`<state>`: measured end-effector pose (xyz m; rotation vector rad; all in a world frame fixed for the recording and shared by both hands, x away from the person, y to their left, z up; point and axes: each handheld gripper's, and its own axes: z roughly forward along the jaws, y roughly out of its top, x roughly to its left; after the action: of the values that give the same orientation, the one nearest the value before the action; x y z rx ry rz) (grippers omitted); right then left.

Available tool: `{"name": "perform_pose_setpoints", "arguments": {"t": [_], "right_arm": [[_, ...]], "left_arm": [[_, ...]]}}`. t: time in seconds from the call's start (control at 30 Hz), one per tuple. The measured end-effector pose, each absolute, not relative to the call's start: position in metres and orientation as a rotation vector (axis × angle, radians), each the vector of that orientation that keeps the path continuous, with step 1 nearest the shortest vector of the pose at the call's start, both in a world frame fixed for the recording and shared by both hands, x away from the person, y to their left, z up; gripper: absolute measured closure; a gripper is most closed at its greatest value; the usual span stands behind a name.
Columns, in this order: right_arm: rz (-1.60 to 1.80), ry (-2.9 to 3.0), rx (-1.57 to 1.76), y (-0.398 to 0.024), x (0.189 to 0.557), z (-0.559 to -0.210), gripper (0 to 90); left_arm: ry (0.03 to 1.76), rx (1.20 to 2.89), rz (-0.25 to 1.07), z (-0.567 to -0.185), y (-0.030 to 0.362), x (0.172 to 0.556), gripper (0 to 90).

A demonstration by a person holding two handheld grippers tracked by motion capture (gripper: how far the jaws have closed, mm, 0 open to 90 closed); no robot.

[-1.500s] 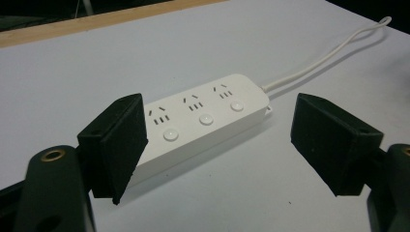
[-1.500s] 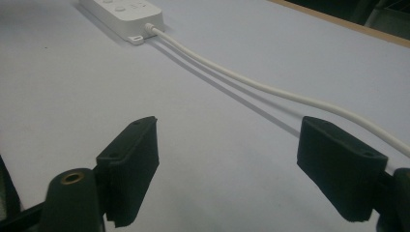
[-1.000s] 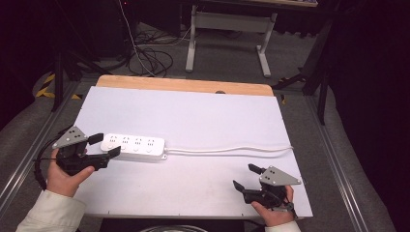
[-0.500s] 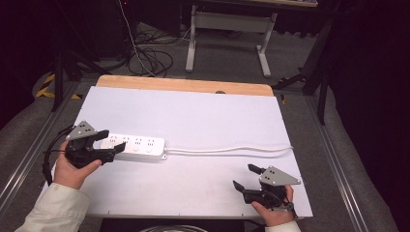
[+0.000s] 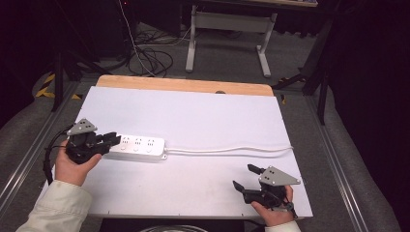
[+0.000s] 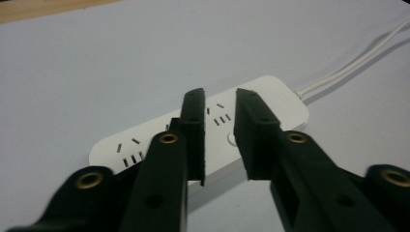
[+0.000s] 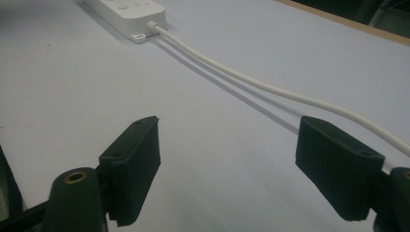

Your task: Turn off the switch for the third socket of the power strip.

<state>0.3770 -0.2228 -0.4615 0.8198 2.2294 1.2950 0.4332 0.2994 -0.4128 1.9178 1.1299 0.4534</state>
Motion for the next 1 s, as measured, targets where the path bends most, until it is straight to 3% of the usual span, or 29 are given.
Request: {"name": "perform_pose_setpoints", "arguments": {"t": [0.03, 0.07, 0.1, 0.77, 1.0], "right_arm": [[1.295, 2.229, 0.820, -0.223, 0.377, -0.462, 24.3], [1.298, 2.230, 0.819, -0.223, 0.377, -0.462, 24.3], [1.296, 2.230, 0.819, -0.223, 0.377, -0.462, 24.3], [1.295, 2.242, 0.814, -0.222, 0.378, -0.462, 24.4], [1.294, 2.243, 0.813, -0.222, 0.378, -0.462, 24.4]], "left_arm": [[1.139, 1.926, 0.465, -0.413, 0.300, 0.435, 78.2], [1.149, 1.925, 0.466, -0.414, 0.300, 0.436, 86.7], [1.160, 1.929, 0.461, -0.415, 0.301, 0.438, 89.6], [1.227, 2.092, 0.400, -0.433, 0.291, 0.460, 89.9], [1.190, 2.177, 0.450, -0.438, 0.282, 0.462, 89.9]]}}
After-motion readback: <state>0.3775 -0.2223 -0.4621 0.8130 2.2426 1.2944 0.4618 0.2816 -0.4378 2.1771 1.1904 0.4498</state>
